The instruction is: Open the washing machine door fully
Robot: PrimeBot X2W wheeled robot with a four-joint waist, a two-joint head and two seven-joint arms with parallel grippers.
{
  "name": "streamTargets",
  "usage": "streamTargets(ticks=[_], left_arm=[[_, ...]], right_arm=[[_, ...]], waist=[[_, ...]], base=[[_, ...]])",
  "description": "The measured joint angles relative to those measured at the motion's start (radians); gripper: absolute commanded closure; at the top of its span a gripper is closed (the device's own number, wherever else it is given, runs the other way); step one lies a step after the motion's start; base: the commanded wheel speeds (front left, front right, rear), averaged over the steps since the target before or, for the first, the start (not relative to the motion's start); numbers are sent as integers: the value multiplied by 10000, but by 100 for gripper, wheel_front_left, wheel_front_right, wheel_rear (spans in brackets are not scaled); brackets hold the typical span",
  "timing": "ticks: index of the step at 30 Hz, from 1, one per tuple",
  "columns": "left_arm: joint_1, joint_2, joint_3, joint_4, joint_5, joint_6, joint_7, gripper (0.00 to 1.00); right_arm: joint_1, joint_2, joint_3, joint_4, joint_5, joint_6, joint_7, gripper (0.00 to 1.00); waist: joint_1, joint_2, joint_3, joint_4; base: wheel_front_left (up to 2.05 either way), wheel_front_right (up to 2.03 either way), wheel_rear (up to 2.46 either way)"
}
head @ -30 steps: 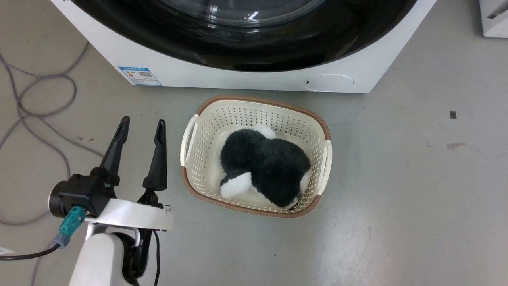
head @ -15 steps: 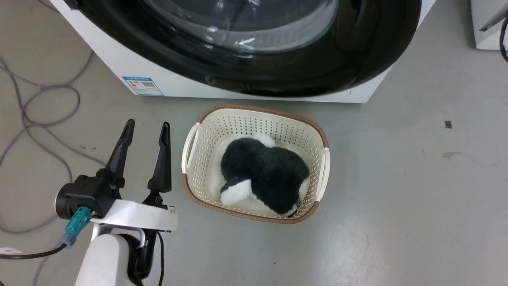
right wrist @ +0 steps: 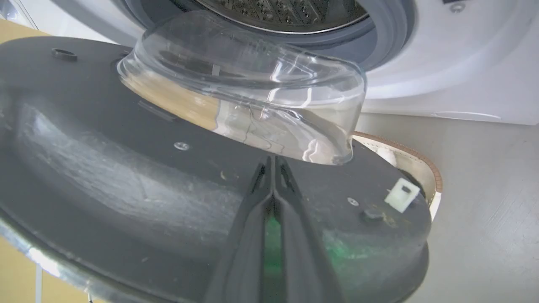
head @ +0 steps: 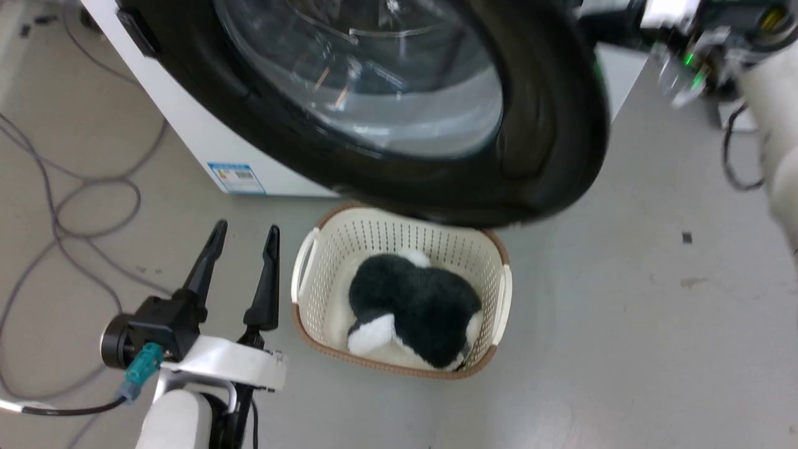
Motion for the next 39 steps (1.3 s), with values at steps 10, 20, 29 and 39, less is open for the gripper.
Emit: streamTargets(ticks=[10,20,29,39], left_arm=[[640,27,2,318,316,8,0,0],[1278,17,29,606,314,186,0,0],[1512,12,-12,767,301,270,0,0],[1686,10,-105,965,284,313,2,0]], right_arm=[[2356,15,-38,-1567,525,0,600,100],[4332,487,-33,-3250,867,0,1137,100],[5171,880,100,-4203,1028,0,1624,100],[6403,1118,426,-5474,1475,0,2249,100]], waist=[[-1,0,-1112,5],[-2,0,-1878,58],[-2,0,-2124,93],[-1,0,-2349,118]], base=[[0,0,0],[0,0,0],[0,0,0],[0,0,0]])
